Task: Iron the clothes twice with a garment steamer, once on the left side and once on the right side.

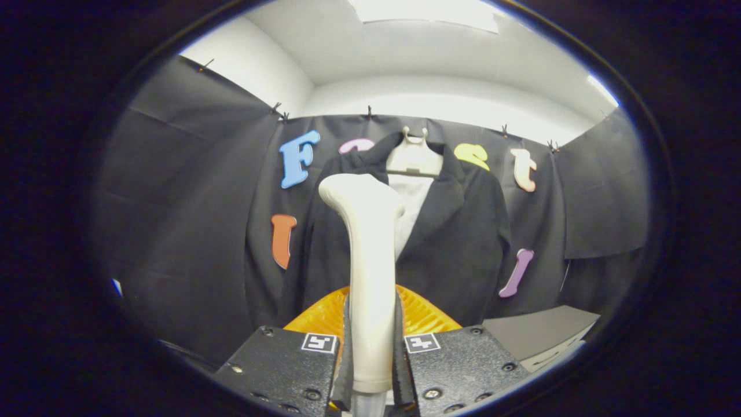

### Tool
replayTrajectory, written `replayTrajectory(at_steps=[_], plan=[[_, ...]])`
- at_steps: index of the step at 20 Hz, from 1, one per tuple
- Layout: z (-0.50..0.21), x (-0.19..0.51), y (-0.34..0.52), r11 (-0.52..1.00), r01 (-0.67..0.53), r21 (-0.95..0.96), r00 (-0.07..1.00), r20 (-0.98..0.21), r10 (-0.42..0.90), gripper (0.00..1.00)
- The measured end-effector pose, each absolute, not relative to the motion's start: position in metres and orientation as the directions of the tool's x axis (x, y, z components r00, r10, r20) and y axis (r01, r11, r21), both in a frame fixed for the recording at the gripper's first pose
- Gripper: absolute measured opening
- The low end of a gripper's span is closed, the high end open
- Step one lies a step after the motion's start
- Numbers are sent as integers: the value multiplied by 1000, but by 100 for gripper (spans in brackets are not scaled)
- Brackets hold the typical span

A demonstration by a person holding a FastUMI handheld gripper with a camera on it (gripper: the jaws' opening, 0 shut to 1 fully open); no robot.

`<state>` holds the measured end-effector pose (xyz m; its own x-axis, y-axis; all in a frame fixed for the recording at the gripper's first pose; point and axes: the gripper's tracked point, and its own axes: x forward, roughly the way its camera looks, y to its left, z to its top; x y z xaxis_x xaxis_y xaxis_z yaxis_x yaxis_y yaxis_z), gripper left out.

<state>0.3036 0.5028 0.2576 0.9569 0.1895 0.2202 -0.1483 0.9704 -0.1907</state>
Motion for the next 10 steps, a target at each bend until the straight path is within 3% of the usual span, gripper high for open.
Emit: replayTrajectory(at_steps=[10], plan=[[331, 346, 544, 974, -113, -198, 890, 416, 188, 29]])
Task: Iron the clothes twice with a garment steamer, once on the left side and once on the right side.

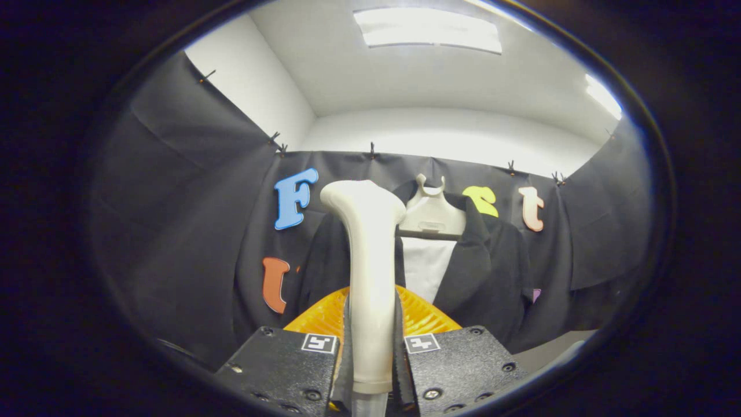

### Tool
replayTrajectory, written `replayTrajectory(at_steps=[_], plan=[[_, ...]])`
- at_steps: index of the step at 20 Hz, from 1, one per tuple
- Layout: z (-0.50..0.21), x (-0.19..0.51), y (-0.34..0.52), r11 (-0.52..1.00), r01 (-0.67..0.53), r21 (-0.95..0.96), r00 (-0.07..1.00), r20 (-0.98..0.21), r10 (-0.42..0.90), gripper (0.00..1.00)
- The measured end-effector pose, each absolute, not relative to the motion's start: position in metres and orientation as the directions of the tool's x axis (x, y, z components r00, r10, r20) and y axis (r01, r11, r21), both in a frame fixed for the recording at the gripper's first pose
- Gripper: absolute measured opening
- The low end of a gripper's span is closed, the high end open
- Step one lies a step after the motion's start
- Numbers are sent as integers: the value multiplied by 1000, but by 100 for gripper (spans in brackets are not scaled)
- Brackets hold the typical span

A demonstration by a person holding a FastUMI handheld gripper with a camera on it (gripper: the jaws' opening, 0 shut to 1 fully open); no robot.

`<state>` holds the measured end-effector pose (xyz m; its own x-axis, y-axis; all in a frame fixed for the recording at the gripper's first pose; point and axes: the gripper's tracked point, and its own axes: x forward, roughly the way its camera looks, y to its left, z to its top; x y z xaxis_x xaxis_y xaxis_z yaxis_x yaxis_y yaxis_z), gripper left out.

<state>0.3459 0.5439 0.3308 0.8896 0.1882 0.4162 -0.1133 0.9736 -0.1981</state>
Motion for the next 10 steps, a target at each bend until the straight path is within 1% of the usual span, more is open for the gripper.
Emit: replayTrajectory(at_steps=[2, 3, 7, 10], plan=[[339, 354, 545, 975, -76, -210, 882, 442, 165, 30], [337, 360, 545, 974, -61, -220, 887, 436, 154, 30], [304, 386, 543, 969, -63, -237, 921, 361, 148, 30], [285, 383, 535, 967, -46, -249, 934, 333, 130, 29]])
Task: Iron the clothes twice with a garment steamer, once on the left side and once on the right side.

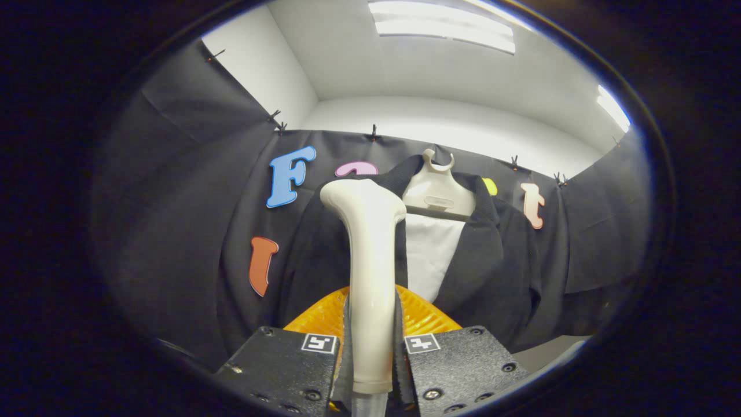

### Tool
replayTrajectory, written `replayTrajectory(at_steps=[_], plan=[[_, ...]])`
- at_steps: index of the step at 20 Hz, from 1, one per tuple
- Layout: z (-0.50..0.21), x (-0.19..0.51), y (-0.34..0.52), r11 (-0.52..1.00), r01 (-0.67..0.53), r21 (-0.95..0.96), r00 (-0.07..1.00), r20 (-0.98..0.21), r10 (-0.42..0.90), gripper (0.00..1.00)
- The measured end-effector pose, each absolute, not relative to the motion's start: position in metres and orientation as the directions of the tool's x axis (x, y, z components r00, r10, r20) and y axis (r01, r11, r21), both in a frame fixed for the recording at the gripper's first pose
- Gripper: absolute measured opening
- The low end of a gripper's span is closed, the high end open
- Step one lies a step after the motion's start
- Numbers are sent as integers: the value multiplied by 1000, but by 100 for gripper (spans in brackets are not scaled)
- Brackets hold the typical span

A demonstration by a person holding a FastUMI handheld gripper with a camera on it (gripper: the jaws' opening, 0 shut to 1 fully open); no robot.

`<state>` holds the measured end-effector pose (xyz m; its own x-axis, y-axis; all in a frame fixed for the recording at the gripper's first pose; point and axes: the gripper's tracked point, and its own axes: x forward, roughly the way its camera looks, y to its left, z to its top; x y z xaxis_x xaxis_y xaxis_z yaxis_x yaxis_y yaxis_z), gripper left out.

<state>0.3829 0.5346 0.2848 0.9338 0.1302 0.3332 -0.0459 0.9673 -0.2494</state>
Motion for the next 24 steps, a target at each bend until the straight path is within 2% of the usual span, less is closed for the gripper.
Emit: replayTrajectory(at_steps=[24], plan=[[128, 339, 503, 935, -71, -347, 994, 58, 96, 29]])
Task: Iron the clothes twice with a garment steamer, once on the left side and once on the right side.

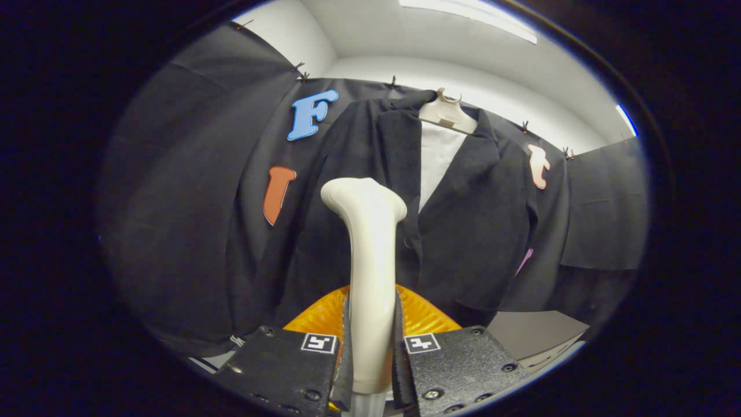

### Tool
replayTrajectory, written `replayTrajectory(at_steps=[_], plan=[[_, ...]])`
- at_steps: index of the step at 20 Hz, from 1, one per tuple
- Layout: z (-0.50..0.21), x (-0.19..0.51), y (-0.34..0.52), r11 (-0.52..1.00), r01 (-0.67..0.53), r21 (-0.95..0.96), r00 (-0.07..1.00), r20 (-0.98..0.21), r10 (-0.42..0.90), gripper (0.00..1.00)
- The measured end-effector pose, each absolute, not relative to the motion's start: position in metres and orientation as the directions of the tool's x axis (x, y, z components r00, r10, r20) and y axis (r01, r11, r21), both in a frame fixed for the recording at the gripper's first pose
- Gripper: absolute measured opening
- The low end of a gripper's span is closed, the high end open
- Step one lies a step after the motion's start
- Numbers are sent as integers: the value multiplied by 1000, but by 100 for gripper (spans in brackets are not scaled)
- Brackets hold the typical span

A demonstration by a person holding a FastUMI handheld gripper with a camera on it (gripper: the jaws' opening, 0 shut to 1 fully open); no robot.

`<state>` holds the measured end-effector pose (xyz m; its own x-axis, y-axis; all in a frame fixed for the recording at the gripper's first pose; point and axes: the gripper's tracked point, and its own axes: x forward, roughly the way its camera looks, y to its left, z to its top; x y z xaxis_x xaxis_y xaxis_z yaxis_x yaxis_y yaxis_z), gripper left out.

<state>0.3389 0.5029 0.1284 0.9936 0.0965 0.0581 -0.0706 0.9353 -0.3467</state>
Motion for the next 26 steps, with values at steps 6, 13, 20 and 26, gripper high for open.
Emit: replayTrajectory(at_steps=[6, 13, 20, 26], plan=[[80, 327, 497, 926, -92, -367, 996, -46, 80, 30], [38, 318, 488, 913, -98, -396, 991, -125, 52, 30], [0, 311, 482, 901, -106, -420, 982, -188, 28, 30], [-43, 305, 466, 888, -133, -440, 961, -275, 8, 29]])
